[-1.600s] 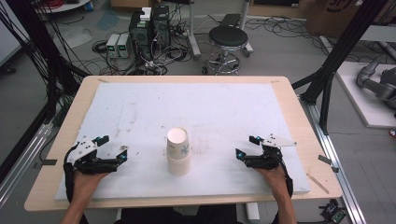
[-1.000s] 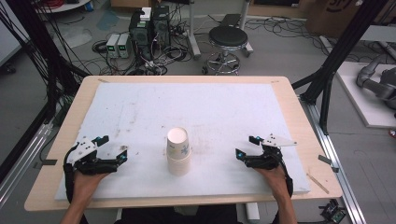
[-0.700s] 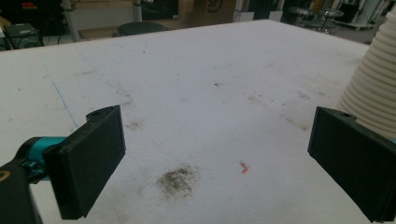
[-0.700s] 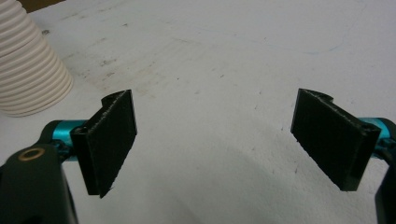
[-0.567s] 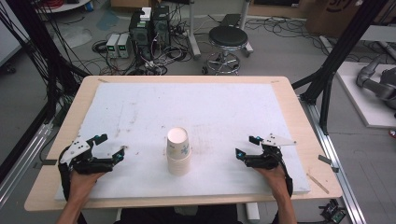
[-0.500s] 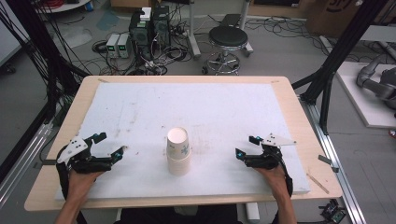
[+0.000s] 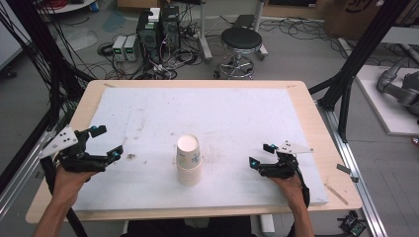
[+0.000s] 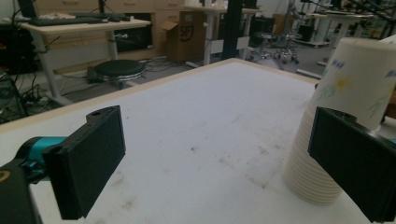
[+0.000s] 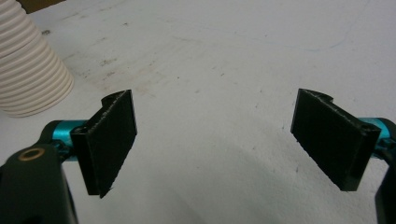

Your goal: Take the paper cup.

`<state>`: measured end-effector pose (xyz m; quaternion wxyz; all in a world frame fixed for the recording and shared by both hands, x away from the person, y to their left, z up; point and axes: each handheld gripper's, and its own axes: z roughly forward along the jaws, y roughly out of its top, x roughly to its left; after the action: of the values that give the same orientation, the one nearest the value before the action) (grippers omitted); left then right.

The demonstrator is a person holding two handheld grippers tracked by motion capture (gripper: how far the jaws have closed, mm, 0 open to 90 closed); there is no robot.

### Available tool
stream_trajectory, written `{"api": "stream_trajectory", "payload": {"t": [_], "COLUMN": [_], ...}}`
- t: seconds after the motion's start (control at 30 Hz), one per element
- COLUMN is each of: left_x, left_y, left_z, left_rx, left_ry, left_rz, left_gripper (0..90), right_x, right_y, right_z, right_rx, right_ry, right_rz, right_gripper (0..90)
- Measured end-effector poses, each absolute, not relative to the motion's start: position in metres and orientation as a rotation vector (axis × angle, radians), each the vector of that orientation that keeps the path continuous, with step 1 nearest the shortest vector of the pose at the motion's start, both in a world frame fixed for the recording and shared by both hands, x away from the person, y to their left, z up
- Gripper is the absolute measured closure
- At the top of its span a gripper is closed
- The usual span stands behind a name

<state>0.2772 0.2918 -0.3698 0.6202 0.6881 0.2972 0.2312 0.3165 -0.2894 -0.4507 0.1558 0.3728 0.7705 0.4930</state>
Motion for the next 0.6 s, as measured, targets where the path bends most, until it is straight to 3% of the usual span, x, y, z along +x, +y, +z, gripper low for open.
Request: {"api": "stream_trajectory", "payload": {"t": [0.27, 0.6], "left_x": [0.280, 0.294], "left_y": [0.286, 0.257], "left_z": [-0.331, -0.298], "left_rx": [1.578, 1.724], "left_ry": [0.617, 0.471], "left_rz": [0.516, 0.411], "left_gripper": [4.0, 4.1], "right_x": [0.315, 0.314], "right_y": [-0.289, -0.289], "right_z": [-0.451, -0.451], "right_rx": [1.063, 1.054], "right_ry": [2.204, 2.194], "right_rz": [1.412, 1.416], "right_gripper": [14.5, 14.5]}}
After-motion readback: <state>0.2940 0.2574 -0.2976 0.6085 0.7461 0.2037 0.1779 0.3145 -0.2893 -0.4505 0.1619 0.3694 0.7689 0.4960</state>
